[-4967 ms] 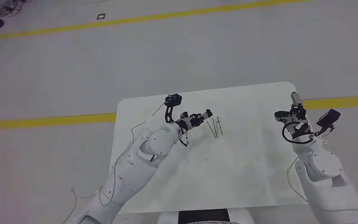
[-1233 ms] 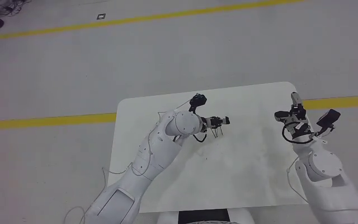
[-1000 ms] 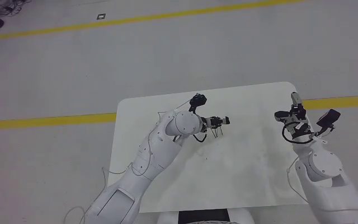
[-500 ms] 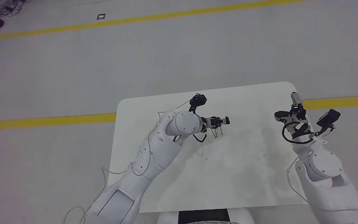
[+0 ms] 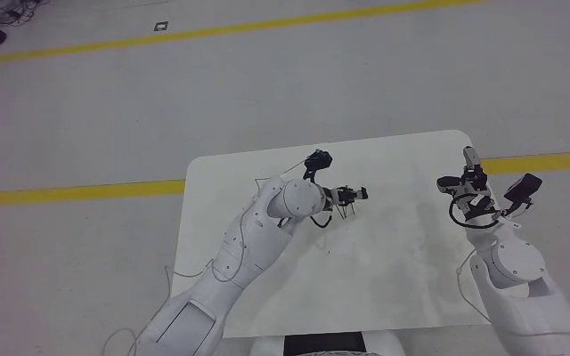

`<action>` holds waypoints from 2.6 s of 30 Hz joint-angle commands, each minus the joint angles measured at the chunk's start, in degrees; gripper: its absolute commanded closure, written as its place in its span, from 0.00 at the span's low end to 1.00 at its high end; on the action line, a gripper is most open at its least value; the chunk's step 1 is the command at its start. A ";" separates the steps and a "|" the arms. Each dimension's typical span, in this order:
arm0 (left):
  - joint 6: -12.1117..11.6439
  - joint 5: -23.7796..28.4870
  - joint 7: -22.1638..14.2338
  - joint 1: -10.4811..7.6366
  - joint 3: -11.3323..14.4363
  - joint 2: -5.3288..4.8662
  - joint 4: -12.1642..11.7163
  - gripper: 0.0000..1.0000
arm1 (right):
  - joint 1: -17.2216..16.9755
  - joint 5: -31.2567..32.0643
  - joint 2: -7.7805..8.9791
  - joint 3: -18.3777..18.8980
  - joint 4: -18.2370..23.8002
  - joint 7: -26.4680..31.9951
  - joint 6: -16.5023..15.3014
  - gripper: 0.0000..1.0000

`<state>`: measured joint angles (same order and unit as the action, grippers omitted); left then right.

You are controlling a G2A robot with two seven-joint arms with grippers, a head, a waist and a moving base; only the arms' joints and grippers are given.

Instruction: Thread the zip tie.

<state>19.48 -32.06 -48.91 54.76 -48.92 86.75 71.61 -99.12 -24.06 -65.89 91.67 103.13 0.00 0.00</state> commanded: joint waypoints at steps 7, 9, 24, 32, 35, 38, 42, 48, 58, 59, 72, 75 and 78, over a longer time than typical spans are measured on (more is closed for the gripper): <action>0.00 -7.71 0.05 1.06 -1.51 4.08 -2.27 0.00 | 0.00 0.00 0.00 0.00 0.00 0.00 0.00 0.00; 0.00 -8.74 -0.86 1.42 -1.91 4.65 -2.28 0.00 | 0.00 0.00 0.00 0.00 0.00 0.00 0.00 0.00; -1.55 -6.56 -2.09 2.48 -1.88 4.31 0.44 0.00 | 0.00 0.00 0.00 0.00 0.00 0.00 0.00 0.00; 0.00 -7.36 -2.97 2.38 -1.40 4.30 1.05 0.00 | 0.00 0.00 0.00 0.00 0.00 0.00 0.00 0.00; 0.00 -7.85 -1.85 1.74 -1.09 5.02 -1.08 0.00 | 0.00 0.00 0.00 0.00 0.00 0.00 0.00 0.00; 0.00 -6.24 -2.44 0.72 -0.56 5.89 -3.26 0.00 | 0.00 0.00 0.00 0.00 0.00 0.00 0.00 0.00; 0.00 -5.11 -1.93 -0.67 0.01 6.64 -5.71 0.17 | 0.00 0.00 0.00 0.00 0.00 0.00 0.00 0.00; 0.00 -6.72 -2.46 -2.31 0.75 7.69 -9.50 0.31 | 0.00 0.00 0.00 0.00 0.00 0.00 0.00 0.00; 0.00 -13.73 -1.02 -2.61 -1.51 10.28 -13.68 0.25 | 0.00 0.00 0.00 0.00 0.00 0.00 0.00 0.00; 0.00 -14.26 -1.11 -2.50 -1.87 10.56 -13.79 0.25 | 0.00 0.00 0.00 0.00 0.00 0.00 0.00 0.00; 0.00 -28.60 -7.57 -0.03 -7.20 13.67 -11.59 0.18 | 0.00 0.00 0.00 0.00 0.00 0.00 0.00 0.00; 0.00 -32.37 -9.58 0.75 -8.58 14.38 -10.80 0.13 | 0.00 0.00 0.00 0.00 0.00 0.00 0.00 0.00; 0.00 -35.58 -11.14 1.42 -10.02 15.22 -10.26 0.10 | 0.00 0.00 0.00 0.00 0.00 0.00 0.00 0.00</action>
<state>19.48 -66.69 -59.68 55.95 -58.50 101.70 61.17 -99.12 -24.06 -65.89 91.67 103.13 0.00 0.00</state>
